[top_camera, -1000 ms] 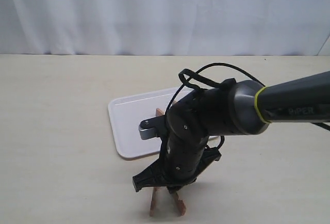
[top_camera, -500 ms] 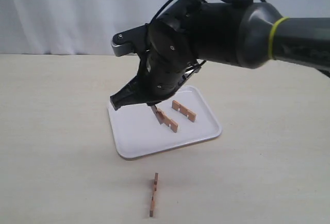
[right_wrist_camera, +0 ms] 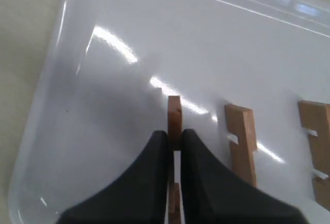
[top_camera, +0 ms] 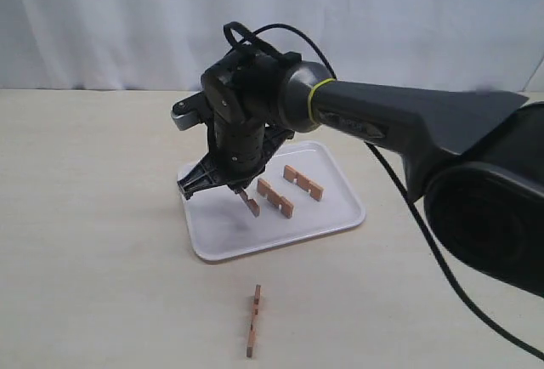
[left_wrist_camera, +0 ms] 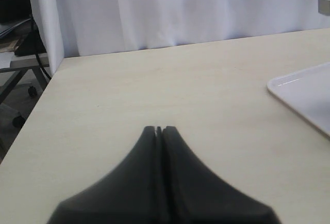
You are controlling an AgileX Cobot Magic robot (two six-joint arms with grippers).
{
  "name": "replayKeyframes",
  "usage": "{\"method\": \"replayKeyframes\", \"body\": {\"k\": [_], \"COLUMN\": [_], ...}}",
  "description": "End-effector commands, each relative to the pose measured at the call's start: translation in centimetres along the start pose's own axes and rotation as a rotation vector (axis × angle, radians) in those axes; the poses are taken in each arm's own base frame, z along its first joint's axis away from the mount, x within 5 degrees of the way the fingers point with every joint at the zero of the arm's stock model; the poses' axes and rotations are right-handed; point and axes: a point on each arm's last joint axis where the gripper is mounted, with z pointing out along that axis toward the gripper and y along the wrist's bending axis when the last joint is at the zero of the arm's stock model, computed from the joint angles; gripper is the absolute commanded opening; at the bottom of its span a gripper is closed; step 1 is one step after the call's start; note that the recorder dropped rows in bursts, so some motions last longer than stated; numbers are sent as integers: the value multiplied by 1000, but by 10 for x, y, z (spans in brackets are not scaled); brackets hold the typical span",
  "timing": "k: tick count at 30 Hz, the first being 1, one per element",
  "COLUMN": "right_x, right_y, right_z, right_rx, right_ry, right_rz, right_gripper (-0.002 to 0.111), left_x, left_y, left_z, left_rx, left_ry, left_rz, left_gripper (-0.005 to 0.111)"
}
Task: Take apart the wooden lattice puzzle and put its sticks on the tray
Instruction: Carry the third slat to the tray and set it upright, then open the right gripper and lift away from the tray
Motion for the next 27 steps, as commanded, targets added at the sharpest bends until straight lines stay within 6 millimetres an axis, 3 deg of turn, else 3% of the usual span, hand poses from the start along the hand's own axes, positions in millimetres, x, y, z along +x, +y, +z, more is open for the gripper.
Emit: {"method": "replayKeyframes", "body": {"k": [1,10,21,27], "right_x": [-3,-2,-3,-4], "right_y": [-8,-11,-12,-12], "right_z": [17,32,33,33], "right_rx": [-5,-42,-39,-41], "right_ry": [23,42,29,18], "right_rz": [17,77,88,95], "right_gripper": [4,4,5,24], "left_x": [0,0,0,0], "left_y": [0,-1,-1,-1], "left_z": [0,0,0,0], "left_rx": [7,8,8,8], "left_ry": [-12,-12,-12,-12], "left_rz": [-6,-8,-8,-8], "left_gripper": [0,0,0,0]}}
